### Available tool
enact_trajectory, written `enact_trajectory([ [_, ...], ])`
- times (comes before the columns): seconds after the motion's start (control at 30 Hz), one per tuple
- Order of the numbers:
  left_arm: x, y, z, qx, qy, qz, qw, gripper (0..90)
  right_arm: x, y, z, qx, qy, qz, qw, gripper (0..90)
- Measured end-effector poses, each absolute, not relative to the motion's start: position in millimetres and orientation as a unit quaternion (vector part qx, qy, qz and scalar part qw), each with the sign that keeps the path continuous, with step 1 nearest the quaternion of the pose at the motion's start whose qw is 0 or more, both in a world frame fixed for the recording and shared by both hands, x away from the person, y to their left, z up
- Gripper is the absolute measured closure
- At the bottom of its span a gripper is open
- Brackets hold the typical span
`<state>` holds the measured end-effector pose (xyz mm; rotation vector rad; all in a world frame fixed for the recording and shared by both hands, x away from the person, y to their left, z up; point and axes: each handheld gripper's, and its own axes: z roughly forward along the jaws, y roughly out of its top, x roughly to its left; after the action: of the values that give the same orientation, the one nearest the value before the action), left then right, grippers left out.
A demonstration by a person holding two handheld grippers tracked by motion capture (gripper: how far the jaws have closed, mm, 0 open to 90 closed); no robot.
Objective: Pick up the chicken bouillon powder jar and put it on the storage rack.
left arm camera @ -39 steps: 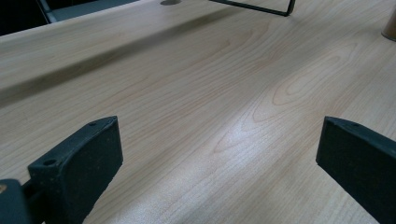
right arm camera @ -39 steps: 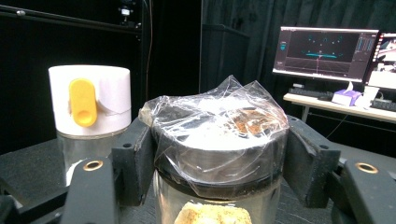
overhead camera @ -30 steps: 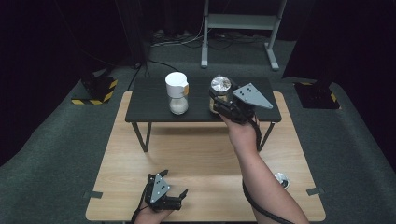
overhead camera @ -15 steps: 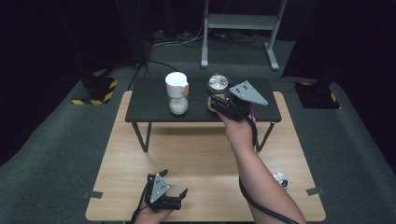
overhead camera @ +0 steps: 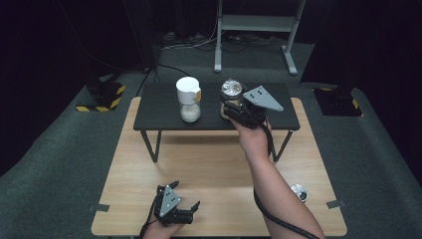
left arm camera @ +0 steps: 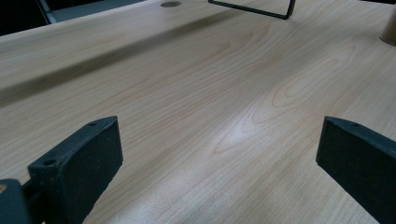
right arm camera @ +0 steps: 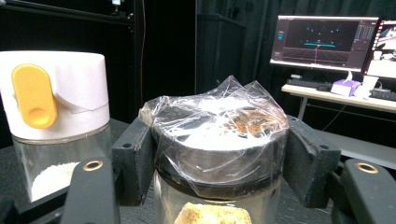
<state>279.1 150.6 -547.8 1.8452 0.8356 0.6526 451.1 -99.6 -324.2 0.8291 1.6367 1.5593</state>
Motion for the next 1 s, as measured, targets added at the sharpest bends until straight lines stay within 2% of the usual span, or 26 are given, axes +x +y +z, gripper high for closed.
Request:
enact_trajectory([
  [1.0,278.9,151.3,-547.7,0.759,0.342,0.267,0.485,0.7,461.0,-98.0,-330.5,0.332,0.63,0.61,0.347,33.6],
])
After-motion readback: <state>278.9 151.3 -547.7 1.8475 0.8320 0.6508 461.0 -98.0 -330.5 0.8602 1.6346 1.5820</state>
